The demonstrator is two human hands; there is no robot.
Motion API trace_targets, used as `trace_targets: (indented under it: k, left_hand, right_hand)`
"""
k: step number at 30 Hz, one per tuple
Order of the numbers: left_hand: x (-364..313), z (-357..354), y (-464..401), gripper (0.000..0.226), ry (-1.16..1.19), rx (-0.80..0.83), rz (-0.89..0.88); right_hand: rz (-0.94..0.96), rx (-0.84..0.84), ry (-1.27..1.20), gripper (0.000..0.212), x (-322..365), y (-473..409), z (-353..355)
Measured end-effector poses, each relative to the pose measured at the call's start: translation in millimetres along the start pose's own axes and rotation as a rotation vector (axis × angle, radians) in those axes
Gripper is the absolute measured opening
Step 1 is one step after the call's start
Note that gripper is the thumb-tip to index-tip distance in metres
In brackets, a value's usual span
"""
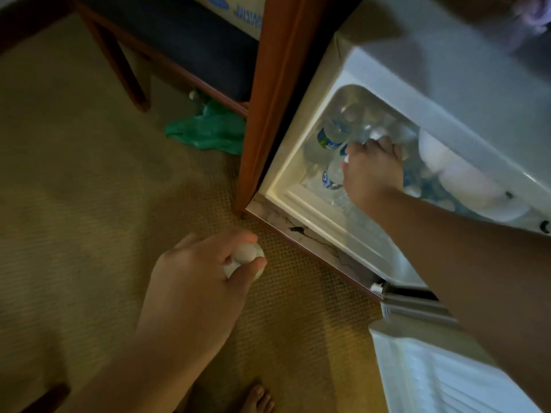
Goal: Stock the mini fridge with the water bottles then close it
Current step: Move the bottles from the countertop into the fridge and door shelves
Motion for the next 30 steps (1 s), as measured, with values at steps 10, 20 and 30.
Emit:
trace_targets:
  k: [10,20,30]
  left_hand:
    - [-2.5,7.6,-18.3,0.021,0.039,-0.006,0.005]
    - [-8.5,14.7,-25.5,0.019,-0.06,-0.036,0.02]
    - [-21.0,0.6,-24.9,0.025,0.022,-0.006,-0.048]
  right_hand:
    - [-0.089,0.17,-0.012,0.029,-17.8,-20.5,-7.6]
    - [-0.052,0.213,-0.048,0.031,-19.5,-11.1,-4.4]
    - [-0.089,0.174,-0.04,0.029,-23.0,-10.6,-8.2]
Point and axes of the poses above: each hand's wrist, its own y-axis away from the middle knuckle, its own z-axis out of the back of the hand, x = y × z, the point moved 10 cm from there along -y, towards the middle knuckle, and after that the axes turned 8 degrees about x, right-handed, at the moved point
